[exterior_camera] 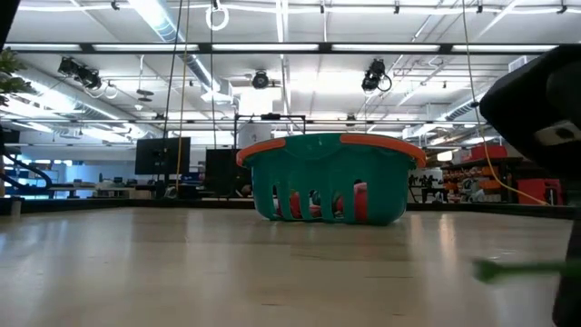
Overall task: Pick and placing Produce into tupperware
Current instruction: Put the red cherry into the bin
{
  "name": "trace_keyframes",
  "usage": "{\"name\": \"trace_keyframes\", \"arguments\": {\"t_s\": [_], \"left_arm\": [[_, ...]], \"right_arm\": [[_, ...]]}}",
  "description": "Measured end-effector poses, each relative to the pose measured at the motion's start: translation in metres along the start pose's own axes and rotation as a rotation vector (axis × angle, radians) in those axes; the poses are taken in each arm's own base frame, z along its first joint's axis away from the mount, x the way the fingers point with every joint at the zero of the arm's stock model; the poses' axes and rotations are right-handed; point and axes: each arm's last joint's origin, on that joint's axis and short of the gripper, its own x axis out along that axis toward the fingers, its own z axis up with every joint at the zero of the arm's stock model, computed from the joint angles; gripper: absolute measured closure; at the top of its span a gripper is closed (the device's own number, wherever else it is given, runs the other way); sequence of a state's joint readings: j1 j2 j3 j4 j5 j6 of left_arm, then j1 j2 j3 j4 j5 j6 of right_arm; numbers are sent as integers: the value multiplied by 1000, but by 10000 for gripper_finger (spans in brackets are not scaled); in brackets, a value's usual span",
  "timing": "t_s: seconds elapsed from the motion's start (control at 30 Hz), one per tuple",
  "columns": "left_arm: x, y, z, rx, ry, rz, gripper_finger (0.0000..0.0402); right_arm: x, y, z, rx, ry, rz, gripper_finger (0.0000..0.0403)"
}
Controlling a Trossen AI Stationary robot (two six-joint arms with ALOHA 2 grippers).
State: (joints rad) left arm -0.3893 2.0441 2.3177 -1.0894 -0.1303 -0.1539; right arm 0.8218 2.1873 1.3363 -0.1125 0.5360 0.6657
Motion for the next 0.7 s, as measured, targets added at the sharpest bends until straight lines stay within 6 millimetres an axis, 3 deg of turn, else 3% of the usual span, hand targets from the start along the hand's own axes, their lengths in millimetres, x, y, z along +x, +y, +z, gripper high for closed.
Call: {"name": "trace_keyframes", "arguments": {"t_s": [0.17, 0.23, 0.37, 0.57, 0.7], "left_arm": [[-3, 0, 1, -50, -8, -2, 298], [-10, 1, 0, -51, -11, -1, 304], [-35, 5, 3, -48, -55, 9, 320], [-81, 16, 2, -62, -126, 54, 343], [-102, 23, 2, -73, -168, 83, 355]], "right_arm": [[-16, -19, 13, -45, 65, -79, 358], [-30, -29, 25, -59, 80, -123, 382], [-69, -61, 50, -111, 81, -300, 367], [-146, -132, 106, -82, -113, -600, 367], [-178, -182, 134, 17, -157, -645, 373]]}}
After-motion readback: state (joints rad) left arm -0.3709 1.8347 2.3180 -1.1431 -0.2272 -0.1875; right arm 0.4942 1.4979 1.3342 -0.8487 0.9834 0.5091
